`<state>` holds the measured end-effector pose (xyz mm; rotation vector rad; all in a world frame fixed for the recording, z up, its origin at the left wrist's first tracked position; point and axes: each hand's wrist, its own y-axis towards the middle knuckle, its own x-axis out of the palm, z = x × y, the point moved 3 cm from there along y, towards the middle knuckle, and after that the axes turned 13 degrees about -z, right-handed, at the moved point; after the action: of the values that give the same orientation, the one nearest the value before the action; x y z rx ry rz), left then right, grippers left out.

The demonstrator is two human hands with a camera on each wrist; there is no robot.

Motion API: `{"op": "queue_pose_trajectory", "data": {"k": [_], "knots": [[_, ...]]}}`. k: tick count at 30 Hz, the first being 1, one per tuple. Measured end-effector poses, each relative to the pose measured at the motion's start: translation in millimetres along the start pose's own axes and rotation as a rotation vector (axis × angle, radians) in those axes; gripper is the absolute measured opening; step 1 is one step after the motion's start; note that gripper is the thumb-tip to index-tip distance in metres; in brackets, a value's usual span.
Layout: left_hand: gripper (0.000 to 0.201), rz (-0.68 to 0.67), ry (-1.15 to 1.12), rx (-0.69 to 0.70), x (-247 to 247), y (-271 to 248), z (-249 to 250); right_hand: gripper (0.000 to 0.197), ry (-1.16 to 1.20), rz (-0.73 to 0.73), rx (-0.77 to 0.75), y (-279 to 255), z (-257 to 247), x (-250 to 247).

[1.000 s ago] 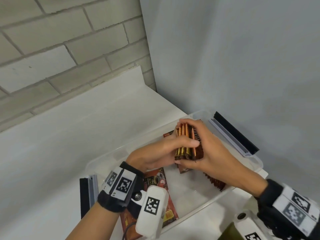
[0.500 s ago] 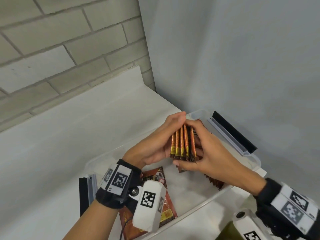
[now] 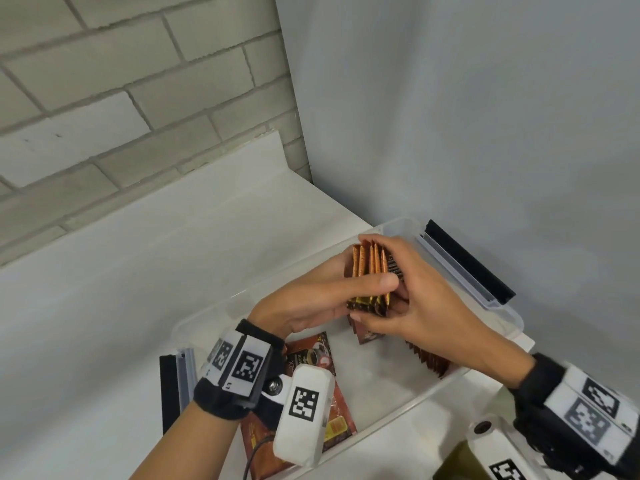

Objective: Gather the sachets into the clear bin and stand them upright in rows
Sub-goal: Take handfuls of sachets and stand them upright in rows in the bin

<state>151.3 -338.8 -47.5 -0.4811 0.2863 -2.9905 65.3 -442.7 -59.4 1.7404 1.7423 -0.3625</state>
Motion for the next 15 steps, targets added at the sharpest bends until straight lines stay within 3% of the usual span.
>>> {"op": "queue_pose_trajectory", "data": {"k": [3, 6, 9, 10, 15], "knots": [[0.042, 0.018, 0.011, -0.026, 1.9, -0.4, 3.7, 0.080, -0.033, 0.022, -0.002, 0.8, 1.7, -0.3], [0.018, 0.025, -0.019, -0.028, -0.2, -0.4, 1.6, 0.094, 0.006, -0.016, 0.044, 1.8, 6.0, 2.4], [0.019, 0.084, -0.089, 0.020, -4.8, -0.6, 1.5, 0.113, 0.206, -0.041, 0.118, 1.5, 8.9, 3.9], [0.024, 0.120, -0.115, 0.041, -7.4, -0.7, 2.3, 0.112, 0.240, -0.007, 0.119, 1.4, 8.4, 2.8], [0.032, 0.222, -0.183, 0.106, -17.7, -1.3, 5.0, 0.068, 0.288, 0.226, 0.153, 1.3, 6.6, -8.8]]}}
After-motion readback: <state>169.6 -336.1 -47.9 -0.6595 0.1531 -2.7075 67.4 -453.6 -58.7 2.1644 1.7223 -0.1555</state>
